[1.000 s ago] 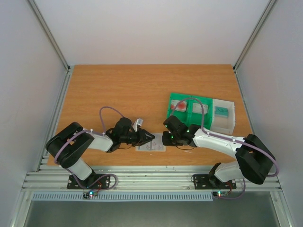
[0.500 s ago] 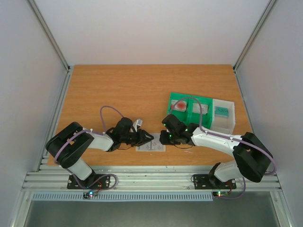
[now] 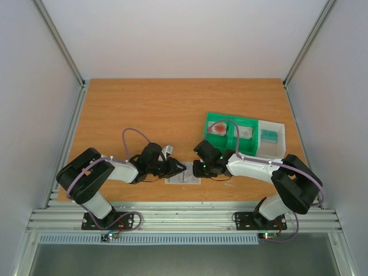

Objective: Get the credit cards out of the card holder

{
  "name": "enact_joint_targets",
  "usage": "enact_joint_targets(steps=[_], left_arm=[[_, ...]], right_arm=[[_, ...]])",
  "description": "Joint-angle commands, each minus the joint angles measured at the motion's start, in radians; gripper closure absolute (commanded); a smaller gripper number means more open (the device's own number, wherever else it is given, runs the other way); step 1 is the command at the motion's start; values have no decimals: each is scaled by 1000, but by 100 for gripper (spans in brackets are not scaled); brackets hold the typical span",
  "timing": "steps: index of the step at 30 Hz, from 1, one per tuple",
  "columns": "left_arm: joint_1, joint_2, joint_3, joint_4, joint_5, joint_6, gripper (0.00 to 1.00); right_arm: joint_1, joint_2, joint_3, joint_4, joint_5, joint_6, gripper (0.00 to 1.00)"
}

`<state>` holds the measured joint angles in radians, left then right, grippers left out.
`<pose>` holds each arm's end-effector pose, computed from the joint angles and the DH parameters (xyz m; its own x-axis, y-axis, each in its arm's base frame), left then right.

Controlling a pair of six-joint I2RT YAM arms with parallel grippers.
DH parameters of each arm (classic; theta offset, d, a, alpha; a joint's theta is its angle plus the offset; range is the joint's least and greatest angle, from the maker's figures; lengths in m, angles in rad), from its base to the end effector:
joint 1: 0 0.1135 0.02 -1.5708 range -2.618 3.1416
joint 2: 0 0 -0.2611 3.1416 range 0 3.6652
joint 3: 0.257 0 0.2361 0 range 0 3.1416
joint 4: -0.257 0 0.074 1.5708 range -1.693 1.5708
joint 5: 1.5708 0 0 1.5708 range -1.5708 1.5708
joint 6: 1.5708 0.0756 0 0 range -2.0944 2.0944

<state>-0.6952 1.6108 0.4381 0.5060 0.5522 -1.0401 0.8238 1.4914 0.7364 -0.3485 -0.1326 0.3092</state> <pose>0.1919 -0.2117 0.1016 -0.9837 -0.1356 -0.1180 0.0267 0.5389 -0.8420 0.1787 0.2077 0.1280 -0.8115 -0.4324 -0.3932 -0.5468 0.7993 0.2495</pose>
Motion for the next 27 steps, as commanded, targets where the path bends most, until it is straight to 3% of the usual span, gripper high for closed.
enact_joint_targets(steps=[1, 27], left_arm=[[-4, 19, 29, -23, -26, 37, 68], [-4, 50, 83, -153, -53, 38, 68]], right_arm=[[0, 29, -7, 10, 31, -4, 83], [-2, 36, -87, 69, 57, 1, 93]])
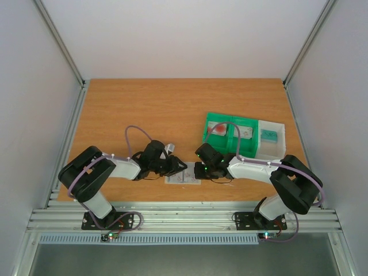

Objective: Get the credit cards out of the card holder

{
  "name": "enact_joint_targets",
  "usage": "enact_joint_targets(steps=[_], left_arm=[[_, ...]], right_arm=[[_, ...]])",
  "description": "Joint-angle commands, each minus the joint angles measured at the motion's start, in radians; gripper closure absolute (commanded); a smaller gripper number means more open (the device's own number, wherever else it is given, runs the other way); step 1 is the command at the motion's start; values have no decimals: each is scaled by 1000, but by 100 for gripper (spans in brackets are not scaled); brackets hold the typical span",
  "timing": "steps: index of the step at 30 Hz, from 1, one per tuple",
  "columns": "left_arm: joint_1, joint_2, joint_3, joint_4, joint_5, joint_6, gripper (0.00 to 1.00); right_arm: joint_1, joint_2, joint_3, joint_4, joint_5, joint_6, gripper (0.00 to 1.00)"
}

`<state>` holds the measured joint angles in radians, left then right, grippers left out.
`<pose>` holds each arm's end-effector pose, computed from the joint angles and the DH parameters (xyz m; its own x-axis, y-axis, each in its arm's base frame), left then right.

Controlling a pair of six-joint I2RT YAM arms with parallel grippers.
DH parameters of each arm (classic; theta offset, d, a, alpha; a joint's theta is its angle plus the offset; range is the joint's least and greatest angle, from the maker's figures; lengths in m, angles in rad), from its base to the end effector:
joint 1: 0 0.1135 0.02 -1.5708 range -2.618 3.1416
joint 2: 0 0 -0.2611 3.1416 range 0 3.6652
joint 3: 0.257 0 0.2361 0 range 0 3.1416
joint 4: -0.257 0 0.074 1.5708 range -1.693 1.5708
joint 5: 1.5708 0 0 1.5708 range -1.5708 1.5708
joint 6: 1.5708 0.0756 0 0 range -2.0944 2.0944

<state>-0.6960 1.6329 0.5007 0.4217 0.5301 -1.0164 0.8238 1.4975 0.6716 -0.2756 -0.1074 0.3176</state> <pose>0.2004 -0.2172 0.1020 -0.9839 -0.1338 -0.1187 0.0205 0.5747 -0.8181 0.1756 0.2016 0.1137 -0.8138 -0.4218 -0.3998 -0.5351 0.8123 0.2321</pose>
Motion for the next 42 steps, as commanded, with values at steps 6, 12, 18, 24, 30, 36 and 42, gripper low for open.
enact_joint_targets(steps=[6, 12, 18, 24, 30, 36, 42], left_arm=[[-4, 23, 63, -162, -52, 27, 67], [-5, 25, 81, -211, -59, 36, 66], [-17, 32, 138, -292, -89, 54, 64], [-52, 32, 211, -462, -145, 105, 64], [-54, 27, 225, -504, -161, 95, 64], [-55, 34, 216, -466, -141, 82, 66], [-54, 46, 211, -459, -138, 67, 68]], right_arm=[[-2, 31, -23, 0, 35, -12, 95], [-2, 34, -24, 5, 33, -17, 96], [-2, 23, -30, 9, 38, -21, 96], [-2, 22, -29, 13, 35, -23, 96], [-2, 8, -35, 16, 44, -25, 97], [-2, 15, -46, 52, 24, -16, 99], [-2, 20, -42, 49, 30, -18, 99]])
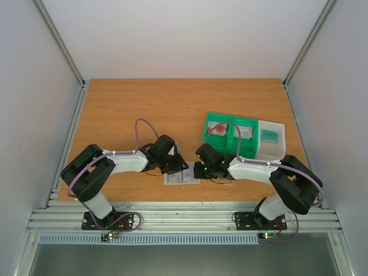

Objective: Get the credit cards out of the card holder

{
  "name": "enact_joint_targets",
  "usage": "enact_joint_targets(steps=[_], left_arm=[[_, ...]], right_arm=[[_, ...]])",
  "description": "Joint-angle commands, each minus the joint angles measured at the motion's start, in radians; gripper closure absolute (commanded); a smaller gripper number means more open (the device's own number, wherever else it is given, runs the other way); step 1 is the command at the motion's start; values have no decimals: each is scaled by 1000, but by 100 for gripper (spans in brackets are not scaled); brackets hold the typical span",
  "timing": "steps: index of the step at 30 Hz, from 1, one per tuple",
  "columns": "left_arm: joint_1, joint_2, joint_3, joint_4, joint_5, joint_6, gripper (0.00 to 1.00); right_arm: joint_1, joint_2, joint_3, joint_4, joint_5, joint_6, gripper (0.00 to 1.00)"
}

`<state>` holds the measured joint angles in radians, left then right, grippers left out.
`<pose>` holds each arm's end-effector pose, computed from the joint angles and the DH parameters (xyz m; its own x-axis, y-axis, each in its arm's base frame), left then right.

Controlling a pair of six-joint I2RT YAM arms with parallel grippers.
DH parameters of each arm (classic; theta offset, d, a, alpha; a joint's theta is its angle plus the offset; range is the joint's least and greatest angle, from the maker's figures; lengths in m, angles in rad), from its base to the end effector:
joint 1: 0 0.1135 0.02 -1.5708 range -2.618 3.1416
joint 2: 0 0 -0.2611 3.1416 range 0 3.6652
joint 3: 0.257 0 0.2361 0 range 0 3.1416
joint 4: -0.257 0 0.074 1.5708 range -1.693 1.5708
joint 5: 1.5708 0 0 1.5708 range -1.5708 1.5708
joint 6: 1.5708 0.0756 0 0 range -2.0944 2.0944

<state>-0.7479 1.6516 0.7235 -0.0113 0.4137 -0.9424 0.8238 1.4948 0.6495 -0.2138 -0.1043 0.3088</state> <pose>0.2070 -0.2335 0.1113 -0.9924 -0.0898 -0.0845 -0.0104 0.7438 -0.6683 0.1774 0.2032 0.1127 -0.7967 -0.4155 -0.4389 -0.5482 0.8026 0.2353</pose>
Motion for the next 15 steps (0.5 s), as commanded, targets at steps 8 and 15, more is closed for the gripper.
enact_joint_targets(steps=[8, 15], left_arm=[[-3, 38, -20, 0, -7, -30, 69], [-3, 28, -23, 39, -3, -42, 78]], right_arm=[[-2, 15, -27, -18, 31, -8, 99], [-2, 17, -25, -18, 33, -10, 99]])
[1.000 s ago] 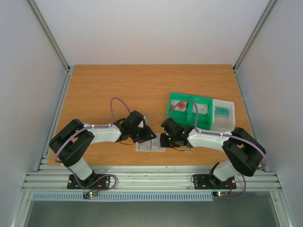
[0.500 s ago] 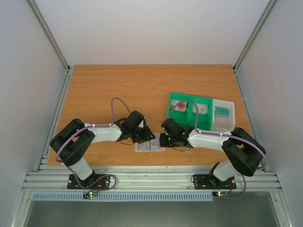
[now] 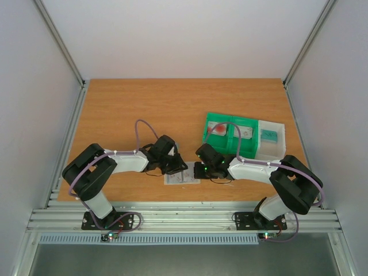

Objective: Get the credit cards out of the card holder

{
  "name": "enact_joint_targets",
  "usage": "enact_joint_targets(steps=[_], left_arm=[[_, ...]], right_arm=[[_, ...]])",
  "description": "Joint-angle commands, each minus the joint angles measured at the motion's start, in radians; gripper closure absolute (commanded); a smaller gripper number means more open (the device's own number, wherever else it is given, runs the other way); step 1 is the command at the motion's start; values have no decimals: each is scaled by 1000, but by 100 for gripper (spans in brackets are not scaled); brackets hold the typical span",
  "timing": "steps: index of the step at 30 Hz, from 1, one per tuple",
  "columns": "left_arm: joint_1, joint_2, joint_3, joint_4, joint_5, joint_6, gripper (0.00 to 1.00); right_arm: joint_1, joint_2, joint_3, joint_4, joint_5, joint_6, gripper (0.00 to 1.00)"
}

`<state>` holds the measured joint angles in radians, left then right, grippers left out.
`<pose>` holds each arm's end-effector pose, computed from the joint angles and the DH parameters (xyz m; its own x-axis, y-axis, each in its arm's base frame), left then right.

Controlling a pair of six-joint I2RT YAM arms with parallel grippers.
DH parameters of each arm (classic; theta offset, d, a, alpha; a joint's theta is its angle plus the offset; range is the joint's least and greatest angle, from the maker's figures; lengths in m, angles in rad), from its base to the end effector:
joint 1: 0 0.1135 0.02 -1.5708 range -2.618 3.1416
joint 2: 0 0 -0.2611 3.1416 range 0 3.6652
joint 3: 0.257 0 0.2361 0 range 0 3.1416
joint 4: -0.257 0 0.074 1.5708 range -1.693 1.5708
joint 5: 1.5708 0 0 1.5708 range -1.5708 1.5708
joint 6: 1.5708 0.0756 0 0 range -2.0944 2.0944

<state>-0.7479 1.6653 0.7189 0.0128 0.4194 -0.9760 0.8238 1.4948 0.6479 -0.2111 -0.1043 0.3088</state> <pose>0.2077 -0.2347 0.1083 -0.9918 -0.1118 -0.0623 -0.0405 0.7356 -0.6762 0.1774 0.2031 0.1125 -0.7964 -0.4151 -0.4398 -0.5483 0.8024 0.2355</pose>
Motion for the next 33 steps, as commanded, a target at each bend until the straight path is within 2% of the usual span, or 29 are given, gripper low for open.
enact_joint_targets(steps=[1, 4, 5, 17, 20, 33], left_arm=[[-3, 9, -19, 16, -10, -10, 81], [-2, -16, -30, 13, -34, -13, 97], [-3, -24, -34, 9, -43, -12, 99], [-2, -95, -50, -7, -71, -10, 100], [-2, -114, -52, -64, -85, -5, 100], [-3, -125, -65, -85, -79, -9, 99]], right_arm=[[-2, 19, -24, -22, 33, -10, 99], [-2, 18, -29, -22, 35, -7, 99], [-2, 17, -30, -22, 36, -7, 99], [-3, 20, -31, -32, 48, -7, 99], [-3, 19, -31, -35, 49, -5, 99], [-5, 19, -26, -36, 42, -7, 99]])
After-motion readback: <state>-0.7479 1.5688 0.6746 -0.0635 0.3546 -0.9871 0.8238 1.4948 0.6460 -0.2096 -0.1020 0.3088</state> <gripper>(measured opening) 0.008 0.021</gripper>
